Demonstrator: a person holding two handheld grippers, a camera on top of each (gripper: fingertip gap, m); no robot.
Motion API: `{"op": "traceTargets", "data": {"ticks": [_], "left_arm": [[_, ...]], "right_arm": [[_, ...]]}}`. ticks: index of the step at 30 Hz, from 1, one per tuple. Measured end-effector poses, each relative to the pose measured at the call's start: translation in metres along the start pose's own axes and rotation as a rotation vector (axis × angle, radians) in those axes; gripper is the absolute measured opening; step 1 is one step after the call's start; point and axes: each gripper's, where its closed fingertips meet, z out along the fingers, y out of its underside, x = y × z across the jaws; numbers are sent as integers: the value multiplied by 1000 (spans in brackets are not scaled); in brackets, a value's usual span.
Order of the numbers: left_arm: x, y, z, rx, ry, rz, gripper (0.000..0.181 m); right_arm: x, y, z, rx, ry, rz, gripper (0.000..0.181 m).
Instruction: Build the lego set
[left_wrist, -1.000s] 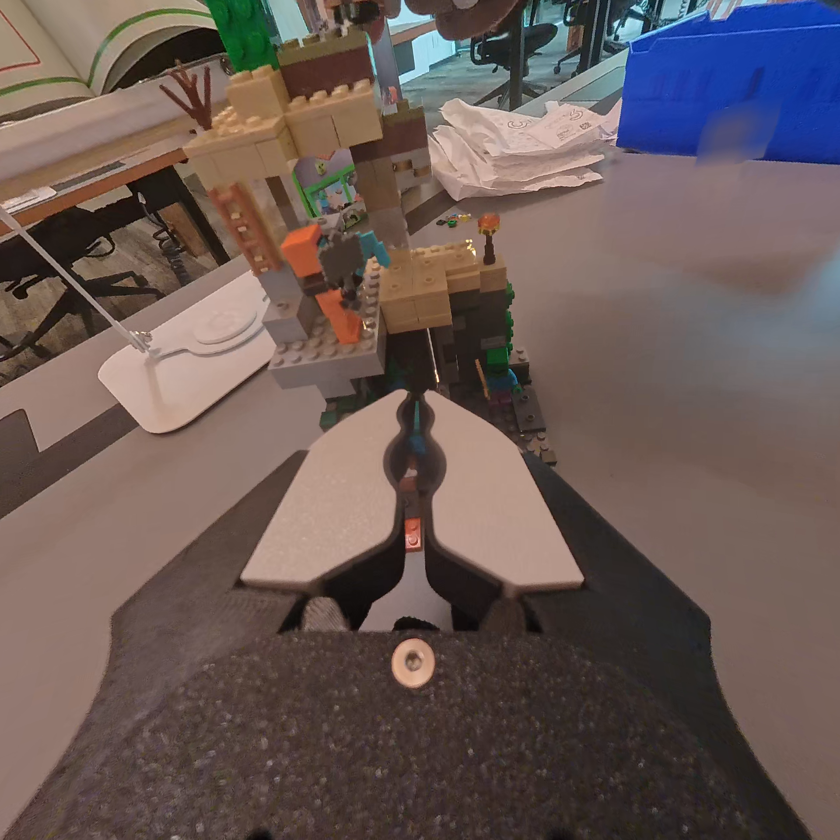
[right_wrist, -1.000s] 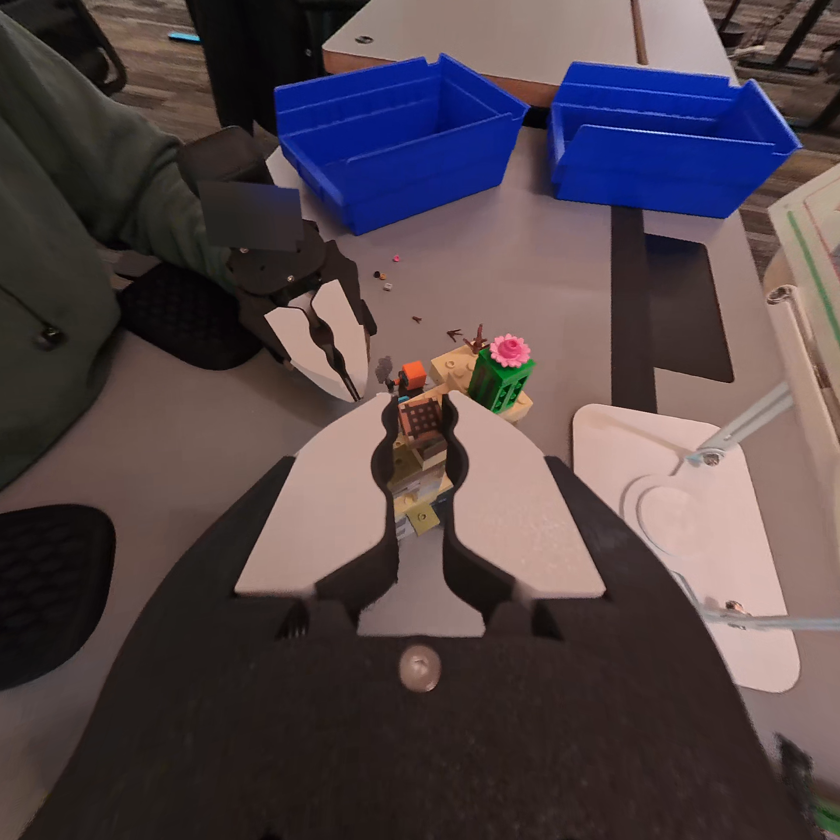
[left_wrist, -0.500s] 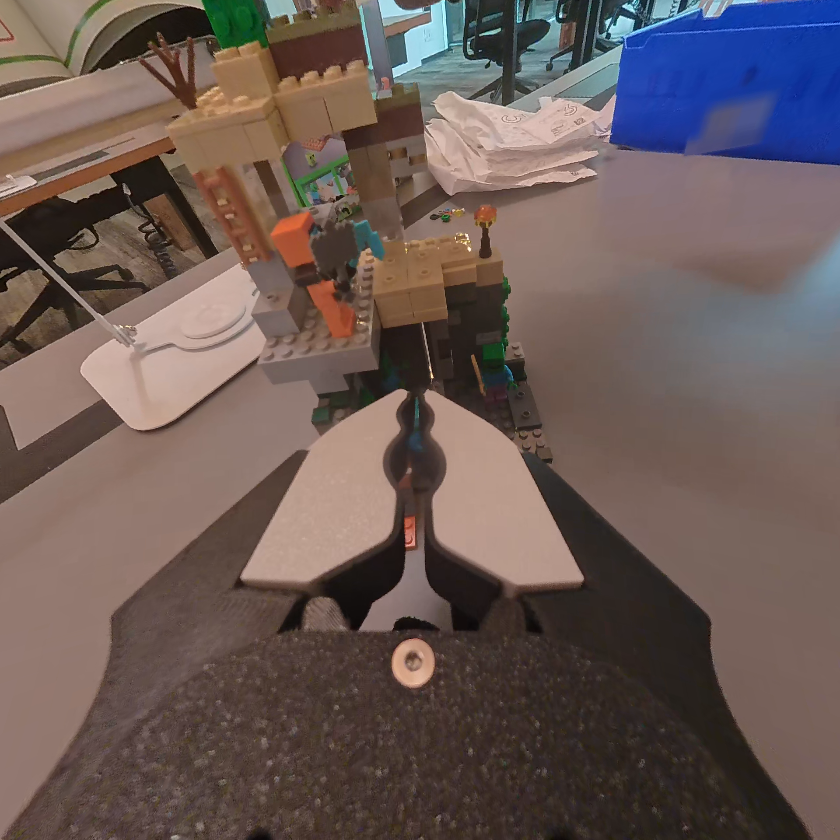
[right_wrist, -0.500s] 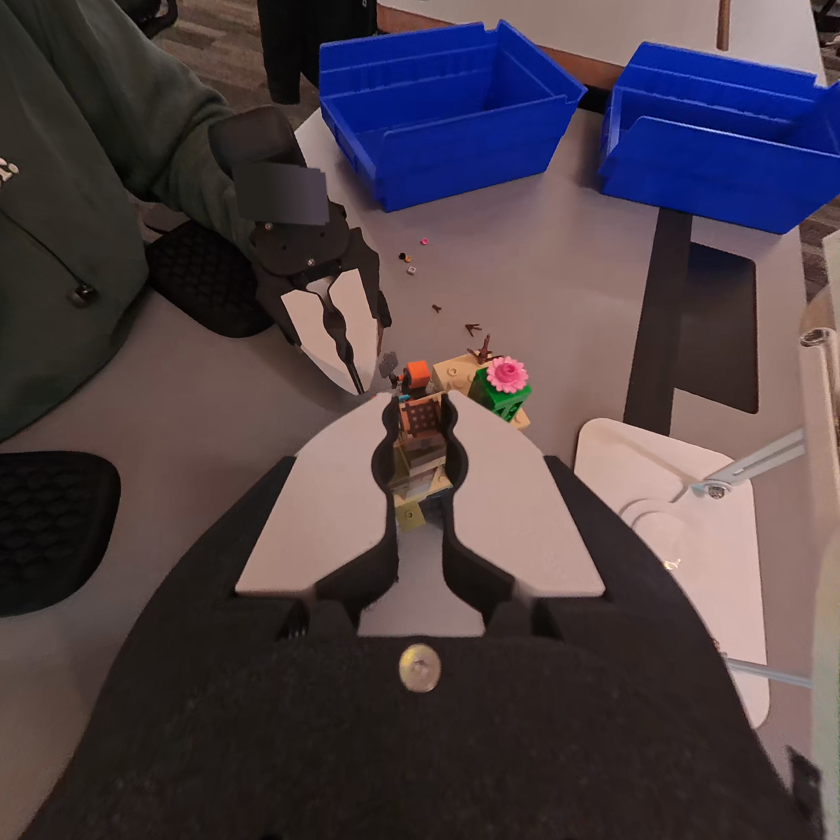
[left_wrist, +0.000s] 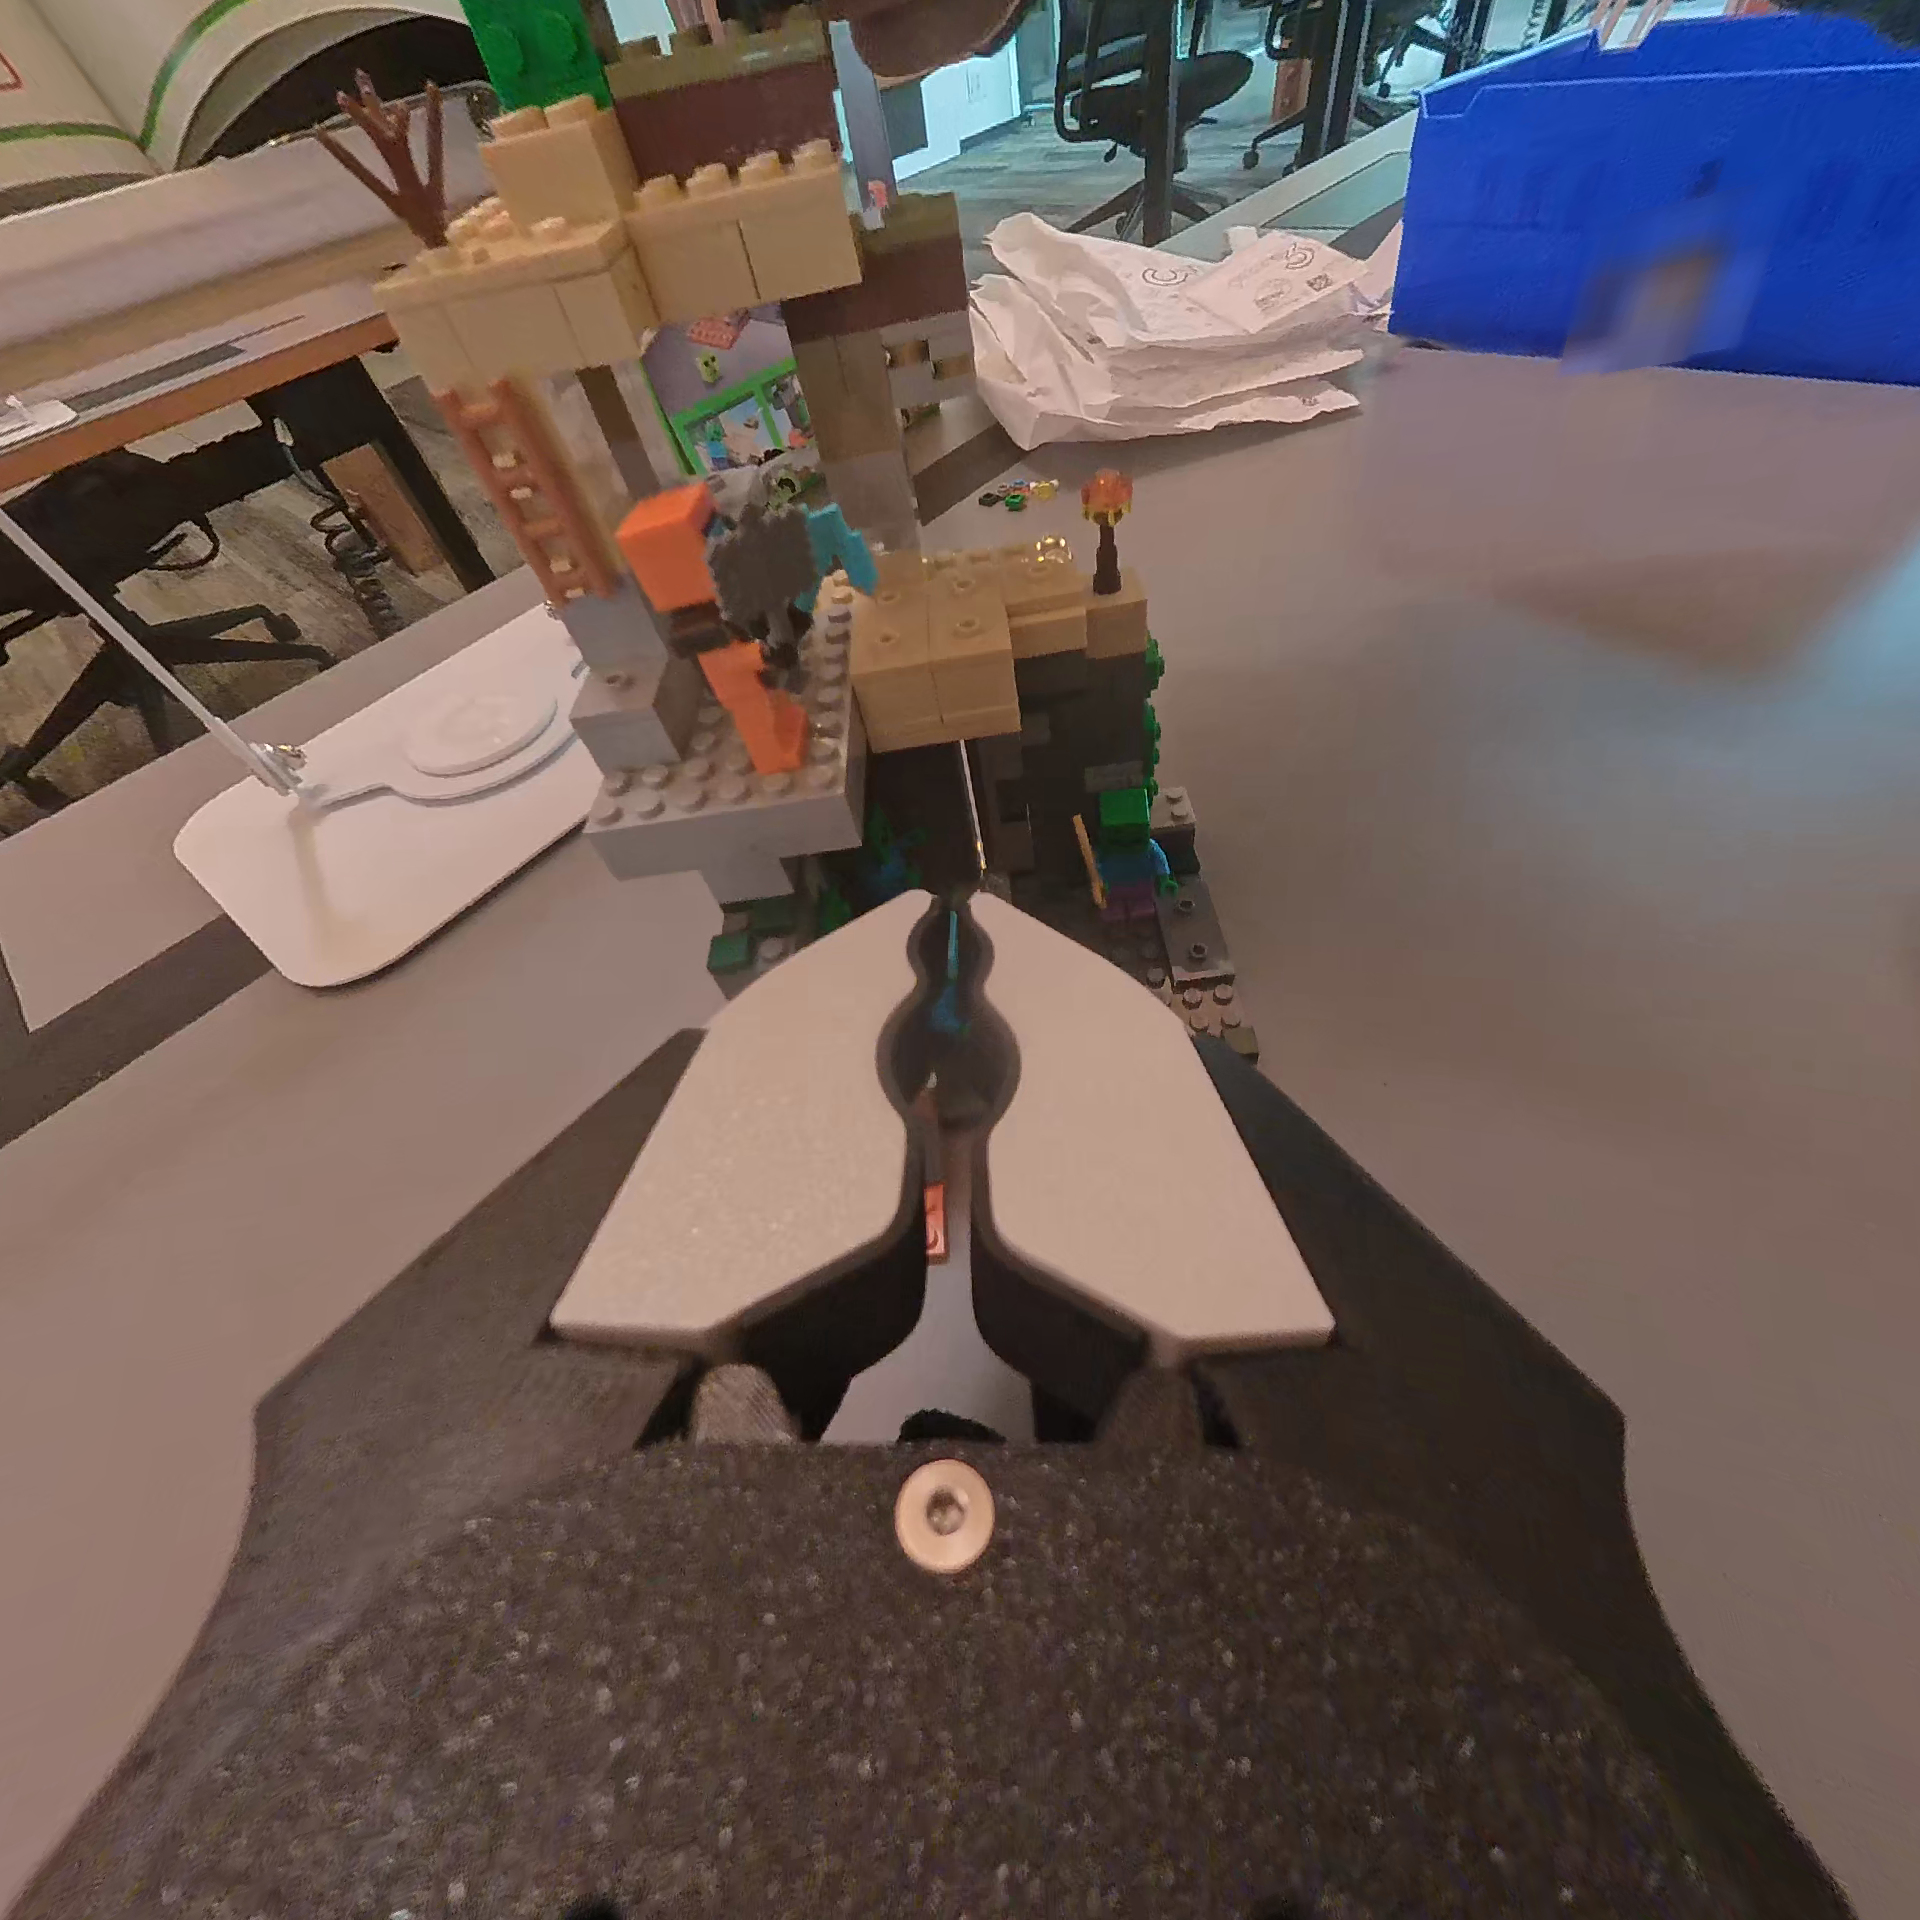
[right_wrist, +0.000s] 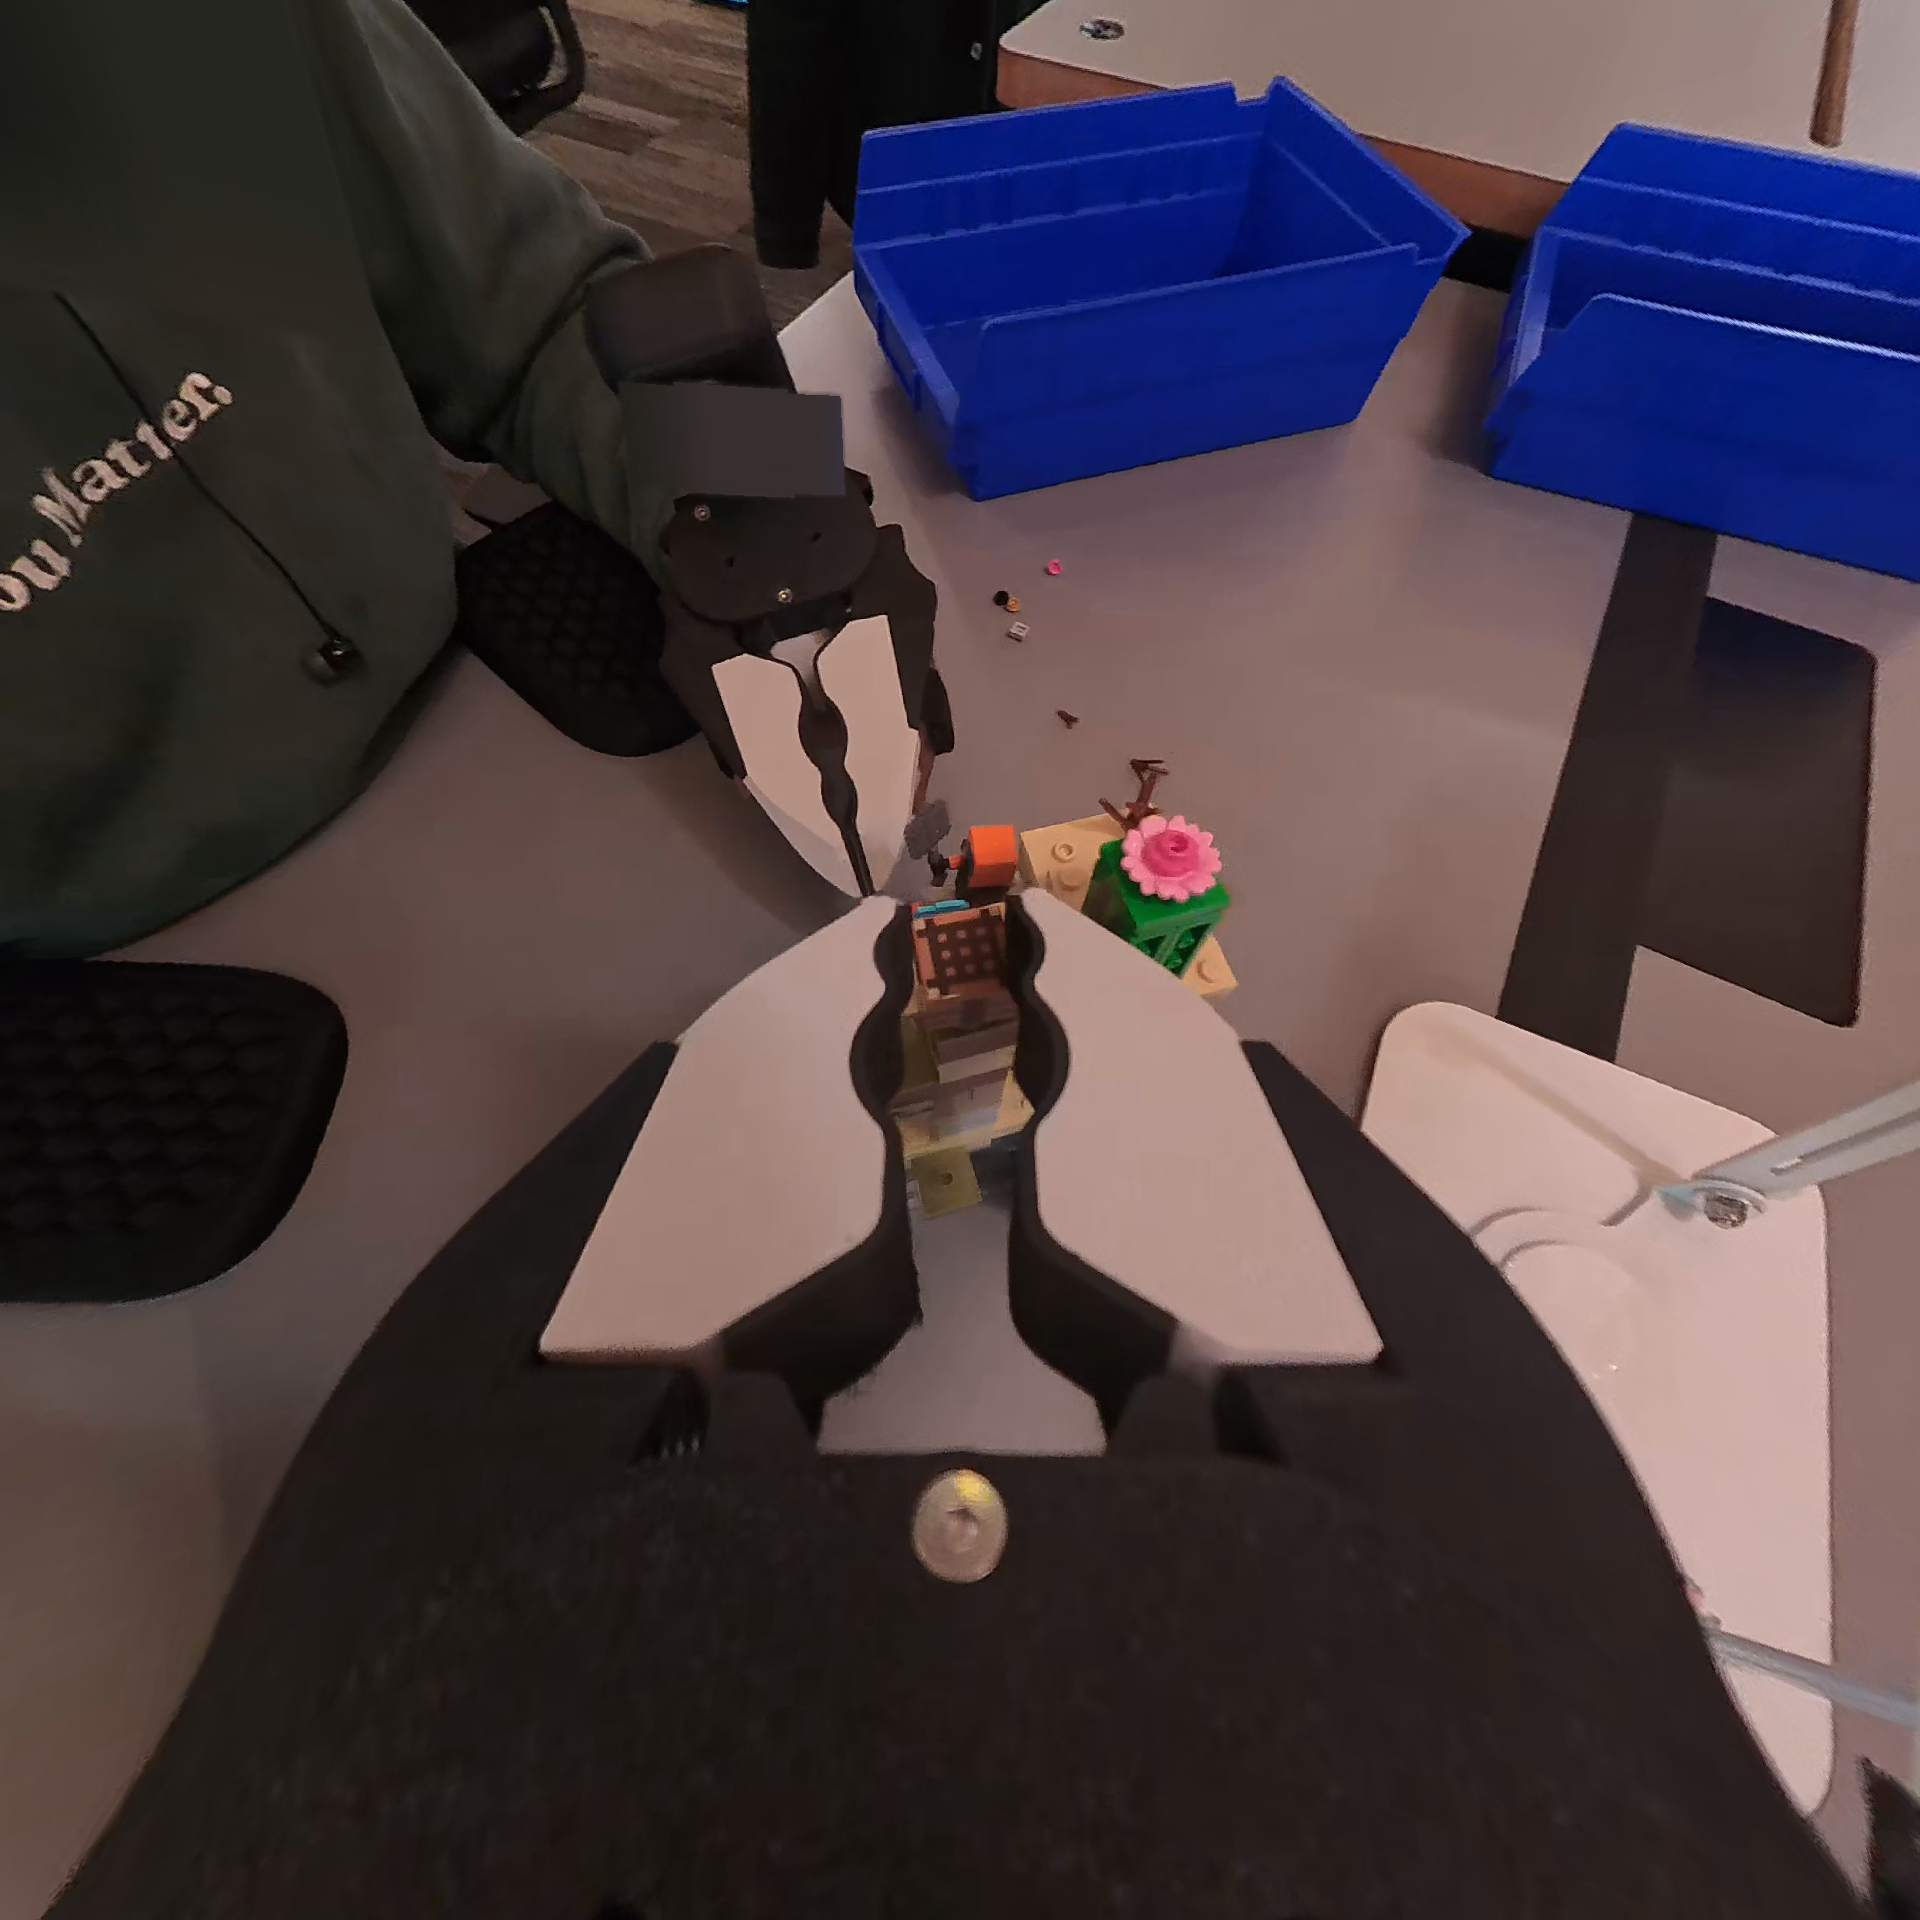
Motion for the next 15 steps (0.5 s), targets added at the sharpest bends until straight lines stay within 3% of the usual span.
{"op": "traceTargets", "data": {"ticks": [15], "left_arm": [[-7, -10, -3, 36, -28, -31, 1]], "right_arm": [[0, 0, 3, -5, -49, 2, 16]]}}
